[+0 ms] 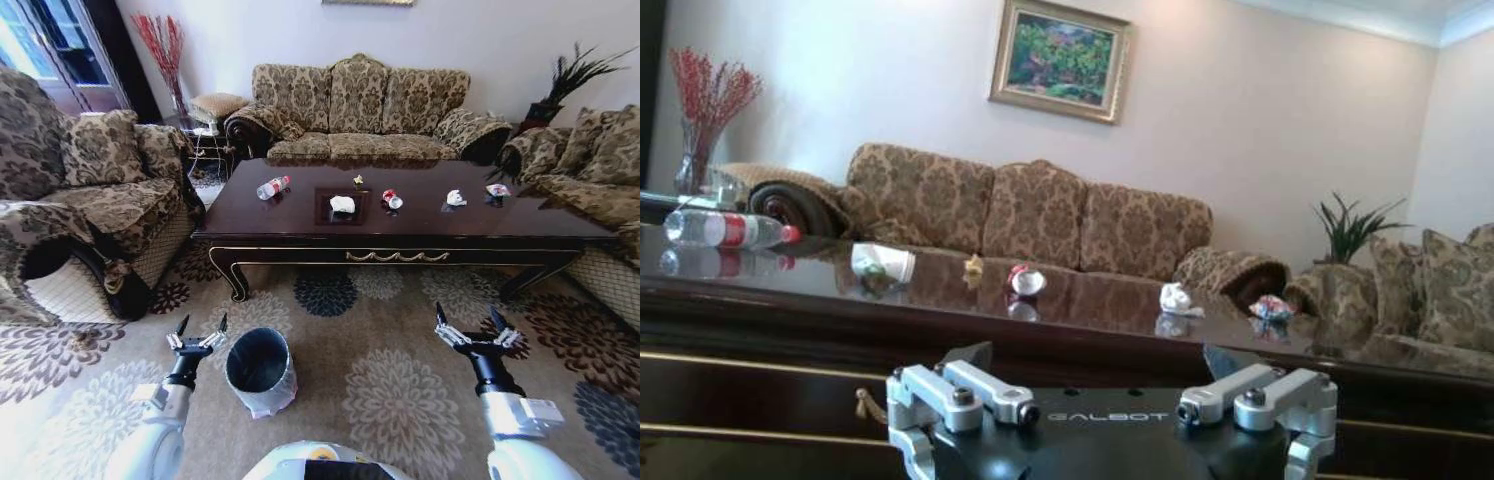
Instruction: Move to the front of the table and place the trash on the table into the trash bin.
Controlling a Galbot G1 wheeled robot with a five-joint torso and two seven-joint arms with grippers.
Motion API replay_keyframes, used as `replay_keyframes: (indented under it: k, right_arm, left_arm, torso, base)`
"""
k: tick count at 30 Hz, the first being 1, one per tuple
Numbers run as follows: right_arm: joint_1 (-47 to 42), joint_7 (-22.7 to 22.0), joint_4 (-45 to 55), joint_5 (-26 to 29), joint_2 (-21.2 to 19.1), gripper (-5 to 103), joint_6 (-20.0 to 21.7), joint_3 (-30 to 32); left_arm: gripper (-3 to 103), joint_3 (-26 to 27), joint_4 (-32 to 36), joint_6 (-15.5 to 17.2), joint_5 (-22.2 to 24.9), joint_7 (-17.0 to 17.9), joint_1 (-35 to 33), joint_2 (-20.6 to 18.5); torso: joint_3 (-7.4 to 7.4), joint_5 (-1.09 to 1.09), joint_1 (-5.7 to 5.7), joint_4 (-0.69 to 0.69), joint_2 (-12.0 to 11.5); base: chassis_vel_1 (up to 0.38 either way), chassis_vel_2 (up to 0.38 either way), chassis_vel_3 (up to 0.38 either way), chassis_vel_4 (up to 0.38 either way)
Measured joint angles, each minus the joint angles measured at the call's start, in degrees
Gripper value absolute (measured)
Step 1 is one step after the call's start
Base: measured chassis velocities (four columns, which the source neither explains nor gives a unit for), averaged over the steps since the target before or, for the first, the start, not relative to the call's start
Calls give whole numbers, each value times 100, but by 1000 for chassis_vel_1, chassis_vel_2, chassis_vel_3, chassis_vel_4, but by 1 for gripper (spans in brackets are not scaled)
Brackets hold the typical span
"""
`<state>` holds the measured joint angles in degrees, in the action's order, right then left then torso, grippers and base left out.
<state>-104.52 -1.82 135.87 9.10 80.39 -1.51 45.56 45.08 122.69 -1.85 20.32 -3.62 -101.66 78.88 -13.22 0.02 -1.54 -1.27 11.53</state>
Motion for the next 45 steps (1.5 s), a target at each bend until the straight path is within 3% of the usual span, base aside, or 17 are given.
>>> replay_keyframes:
  k: [6, 9, 10, 14, 16, 18, 25, 33, 45]
  right_arm:
    - [-9, -3, -39, 3, 9, 100, -65, 2]
    - [-10, -19, -41, 19, 11, 100, -130, 40]
    - [-10, -19, -41, 19, 11, 100, -130, 40]
    - [-70, -27, -112, -6, 63, 100, -302, 49]
    - [-77, -27, -121, -11, 76, 100, -313, 49]
    - [-79, -26, -182, -54, 158, 100, -371, 50]
    - [-73, -36, -339, -119, 363, 100, -472, 100]
    - [-102, -77, -504, -227, 543, 100, -604, 143]
    - [-121, -92, -636, -247, 578, 100, -741, 248]
  left_arm:
    - [100, -114, -576, 163, -98, -8, 285, -141]
    - [100, -133, -883, 853, 47, -66, 465, -470]
    - [100, -133, -883, 853, 47, -66, 465, -470]
    - [100, -213, -1139, 1638, 131, -159, 690, -878]
    - [100, -227, -1172, 1719, 130, -175, 720, -925]
    - [100, -325, -1337, 2095, 133, -274, 874, -1171]
    - [100, -502, -1838, 2672, 404, -439, 1222, -1623]
    - [101, -771, -2482, 2737, 597, -455, 1660, -1913]
    - [71, -963, -2459, 2889, 610, -432, 1667, -1824]
  torso:
    - [0, -5, 0, 0, 0]
    - [0, -3, 0, 0, 0]
    - [0, -3, 0, 0, 0]
    - [0, -2, 0, 0, 0]
    - [0, -3, 0, 0, 0]
    - [0, -3, 0, -1, 0]
    - [0, -4, 0, 0, 0]
    - [0, -3, 0, 1, 0]
    - [1, 3, 0, 0, 1]
  base:
    - [-17, -5, 1, 5]
    - [0, 0, 0, 0]
    - [0, 0, 0, 0]
    - [0, 0, 0, 0]
    - [0, 0, 0, 0]
    - [0, 0, 0, 0]
    - [0, 0, 0, 0]
    - [0, 0, 0, 0]
    - [0, 0, 0, 0]
